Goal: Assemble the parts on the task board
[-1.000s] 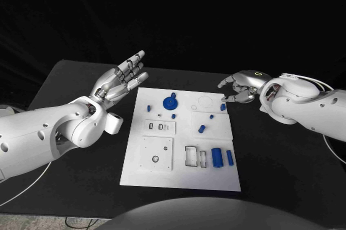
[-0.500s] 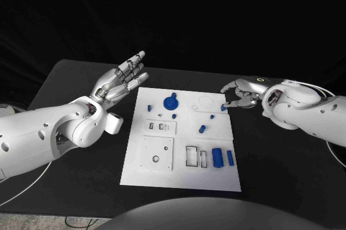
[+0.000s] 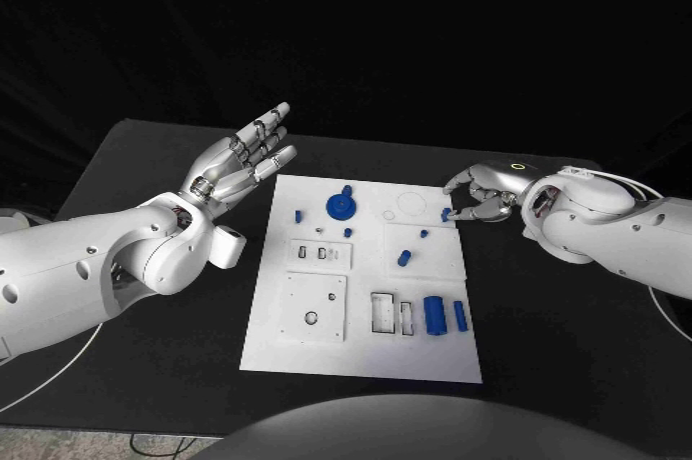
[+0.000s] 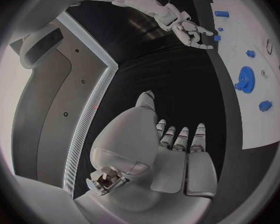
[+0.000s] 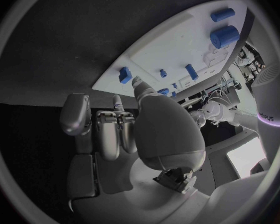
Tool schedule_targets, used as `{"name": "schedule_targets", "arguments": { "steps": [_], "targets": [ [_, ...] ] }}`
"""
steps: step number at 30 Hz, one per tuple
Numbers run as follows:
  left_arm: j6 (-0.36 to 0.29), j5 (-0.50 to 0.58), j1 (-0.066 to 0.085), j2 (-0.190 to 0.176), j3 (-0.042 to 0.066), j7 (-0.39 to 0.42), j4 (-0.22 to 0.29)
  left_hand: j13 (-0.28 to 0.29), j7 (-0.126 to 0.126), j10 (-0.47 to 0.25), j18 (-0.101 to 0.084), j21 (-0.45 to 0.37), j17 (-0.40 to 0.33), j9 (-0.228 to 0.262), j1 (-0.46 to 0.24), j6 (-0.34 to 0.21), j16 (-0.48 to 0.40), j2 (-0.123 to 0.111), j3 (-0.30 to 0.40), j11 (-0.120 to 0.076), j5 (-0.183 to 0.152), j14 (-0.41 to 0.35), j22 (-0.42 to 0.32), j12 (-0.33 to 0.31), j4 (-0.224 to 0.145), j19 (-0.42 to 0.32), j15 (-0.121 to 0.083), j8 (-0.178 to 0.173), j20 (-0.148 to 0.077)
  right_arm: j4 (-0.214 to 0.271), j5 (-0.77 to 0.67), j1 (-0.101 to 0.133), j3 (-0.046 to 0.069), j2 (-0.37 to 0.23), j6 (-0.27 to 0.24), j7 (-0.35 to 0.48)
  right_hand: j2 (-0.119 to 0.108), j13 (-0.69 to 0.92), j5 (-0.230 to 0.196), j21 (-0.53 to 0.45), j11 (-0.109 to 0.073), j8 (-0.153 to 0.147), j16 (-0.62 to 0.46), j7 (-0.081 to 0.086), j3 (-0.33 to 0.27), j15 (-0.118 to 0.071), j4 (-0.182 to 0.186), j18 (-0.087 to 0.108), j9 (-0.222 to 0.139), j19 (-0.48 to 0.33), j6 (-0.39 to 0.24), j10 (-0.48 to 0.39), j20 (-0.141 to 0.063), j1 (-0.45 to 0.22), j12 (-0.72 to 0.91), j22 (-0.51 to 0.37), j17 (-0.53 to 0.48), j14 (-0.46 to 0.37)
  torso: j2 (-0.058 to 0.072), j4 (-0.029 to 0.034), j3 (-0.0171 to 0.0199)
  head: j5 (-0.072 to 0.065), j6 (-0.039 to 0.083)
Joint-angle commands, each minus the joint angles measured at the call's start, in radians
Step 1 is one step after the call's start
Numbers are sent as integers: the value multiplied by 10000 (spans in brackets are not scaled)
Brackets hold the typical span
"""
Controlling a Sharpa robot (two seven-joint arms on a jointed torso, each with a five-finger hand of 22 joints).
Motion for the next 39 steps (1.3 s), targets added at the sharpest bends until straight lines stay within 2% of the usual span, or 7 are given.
{"name": "schedule_targets", "arguments": {
  "steps": [1,10,18,29,36,39],
  "targets": [
    [223,10,1,29,4,65,0,-9,44,23,96,32,-14,5,89,-41,-36,-26,74,82,36,24,14,-36,1,-8,76,19,52,-65,-228,-50,0,39,105,-43,28,2635,70,-81,63,119,-30,-10,-68,96,-5,-16,46,-88,156,1049,19,120,38,240,2198,846,2,-5,3,14,2],
    [271,10,-4,52,4,49,-38,-9,41,23,96,33,-14,5,94,-45,-36,-24,77,91,40,24,14,-36,-2,-7,80,18,56,-189,-456,-145,0,173,-113,-111,4,2635,74,-135,64,402,-44,-21,-159,100,30,-7,213,-77,451,1049,34,152,38,260,2187,842,7,-1,4,-5,2],
    [307,10,-11,58,4,30,-53,-10,39,21,95,33,-14,3,100,-53,-36,-22,81,99,42,24,14,-37,-6,-7,85,17,59,-275,-519,-221,0,268,-156,-141,-6,2635,95,-183,44,824,-55,-43,-227,83,-4,-3,501,-54,725,1049,21,270,38,292,2179,841,6,-2,-3,-1,2],
    [337,10,-14,53,3,1,-61,-9,40,23,95,35,-14,3,110,-55,-36,-19,87,111,45,25,15,-36,-13,-5,95,16,67,-406,-613,-323,1,376,-129,-225,3,2635,217,-268,21,1261,-93,-72,-278,64,-88,5,883,-54,758,1049,1,424,38,311,2148,826,4,1,-1,21,2],
    [357,10,-16,55,3,-11,-71,-9,40,23,95,35,-14,3,110,-55,-36,-19,87,111,45,25,15,-36,-13,-5,95,16,67,-486,-624,-357,1,446,-235,-185,92,2635,1039,-345,-3,1743,-101,-100,-263,42,-204,8,1359,-31,578,1049,-22,587,38,366,2145,825,2,-3,0,23,2],
    [367,10,-17,58,3,-15,-74,-9,40,23,95,35,-14,3,110,-55,-36,-19,87,111,45,25,15,-36,-13,-5,95,16,67,-511,-617,-367,1,470,-305,-129,135,2635,1684,-366,-25,1931,-99,-119,-196,30,-258,9,1532,-16,558,1049,-40,660,38,397,2148,827,4,-4,0,32,2]
  ]
}}
